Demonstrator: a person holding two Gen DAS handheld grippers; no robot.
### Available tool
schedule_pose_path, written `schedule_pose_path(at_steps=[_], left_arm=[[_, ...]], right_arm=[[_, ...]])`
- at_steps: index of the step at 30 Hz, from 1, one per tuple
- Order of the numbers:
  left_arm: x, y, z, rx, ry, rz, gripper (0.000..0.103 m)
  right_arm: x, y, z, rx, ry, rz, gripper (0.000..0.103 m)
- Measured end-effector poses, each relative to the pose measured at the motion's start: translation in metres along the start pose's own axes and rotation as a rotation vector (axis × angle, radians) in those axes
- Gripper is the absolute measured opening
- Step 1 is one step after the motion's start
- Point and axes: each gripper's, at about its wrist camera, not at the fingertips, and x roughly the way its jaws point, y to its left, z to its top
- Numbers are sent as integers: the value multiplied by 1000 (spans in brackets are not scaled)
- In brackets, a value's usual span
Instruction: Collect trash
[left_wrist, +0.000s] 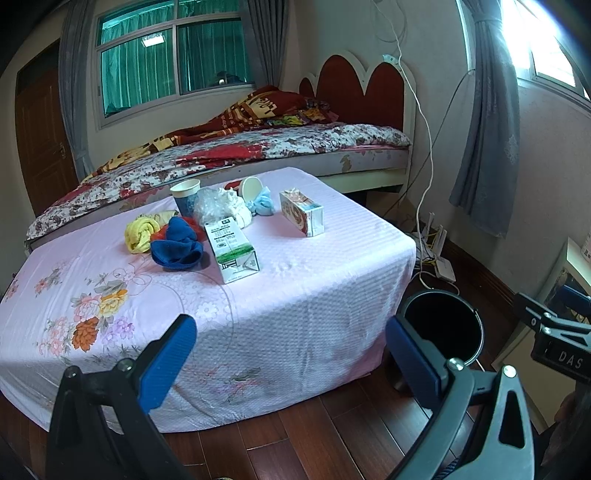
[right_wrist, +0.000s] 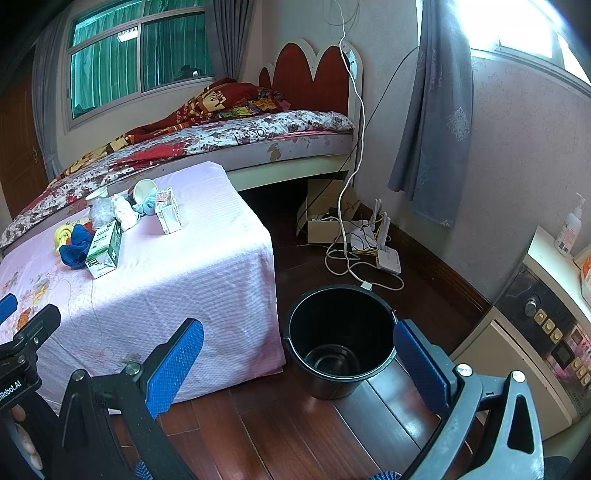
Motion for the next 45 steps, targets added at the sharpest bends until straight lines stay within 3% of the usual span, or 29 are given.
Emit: schedule_pose_path(at_steps=[45], left_arm=[[-1, -3, 6, 2, 3, -5, 102]], right_arm=[[2, 3, 1, 2, 3, 4, 103]])
